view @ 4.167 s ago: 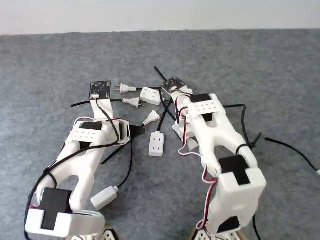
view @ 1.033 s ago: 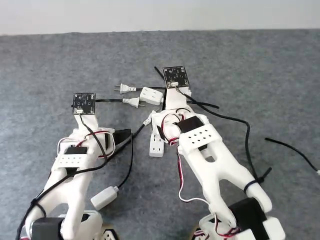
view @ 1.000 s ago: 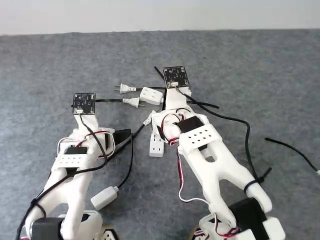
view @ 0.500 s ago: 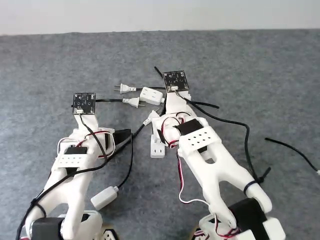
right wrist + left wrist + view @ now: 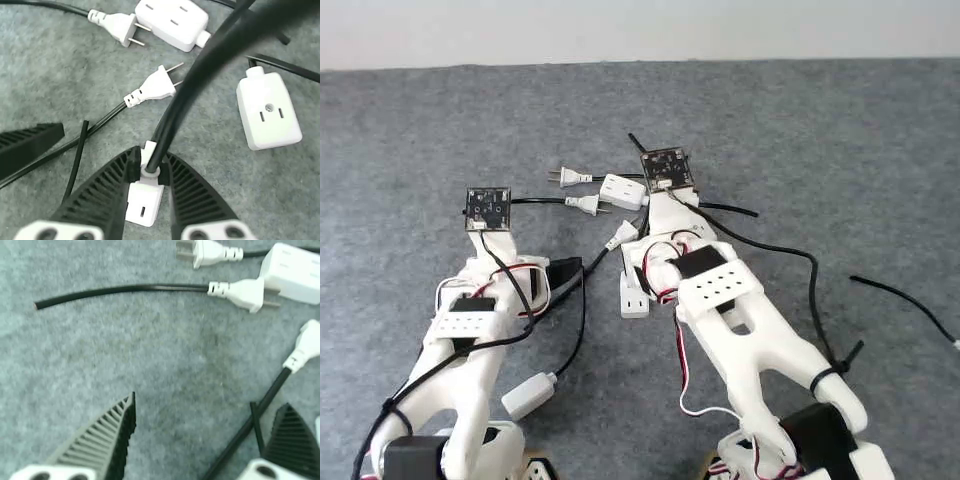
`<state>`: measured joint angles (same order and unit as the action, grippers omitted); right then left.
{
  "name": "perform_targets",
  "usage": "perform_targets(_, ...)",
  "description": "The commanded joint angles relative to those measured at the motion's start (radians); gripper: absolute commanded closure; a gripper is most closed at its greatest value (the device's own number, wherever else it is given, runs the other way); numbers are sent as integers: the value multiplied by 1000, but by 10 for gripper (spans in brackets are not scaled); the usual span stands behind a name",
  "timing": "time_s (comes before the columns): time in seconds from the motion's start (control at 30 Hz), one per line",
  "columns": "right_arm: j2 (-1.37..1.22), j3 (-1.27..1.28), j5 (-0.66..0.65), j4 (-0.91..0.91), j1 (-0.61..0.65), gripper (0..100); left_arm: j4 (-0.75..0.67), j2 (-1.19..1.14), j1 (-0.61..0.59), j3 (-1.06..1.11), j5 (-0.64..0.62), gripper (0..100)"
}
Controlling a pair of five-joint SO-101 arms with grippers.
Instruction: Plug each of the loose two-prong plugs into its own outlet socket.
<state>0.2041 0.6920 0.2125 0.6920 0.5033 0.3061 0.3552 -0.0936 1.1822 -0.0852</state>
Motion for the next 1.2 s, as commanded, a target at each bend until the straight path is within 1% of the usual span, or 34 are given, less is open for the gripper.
perform_targets(0.0,-12,51,-52,-5,33,988,-35,29,-5,-10,-9,600)
perform_targets(0.27,-4,84,-132,-18,58,988,-35,28,-6,-10,-9,600)
perform_targets(0.37,-4,86,-141,-18,61,988,-35,29,-6,-10,-9,600)
perform_targets(0.7,-4,86,-146,18,12,988,-35,34,-8,-8,-9,600)
perform_targets(0.87,-4,86,-173,31,7,988,-35,35,-29,-13,-9,600)
perform_targets(1.17,-5,86,-252,44,7,988,-35,35,-28,-12,-9,600)
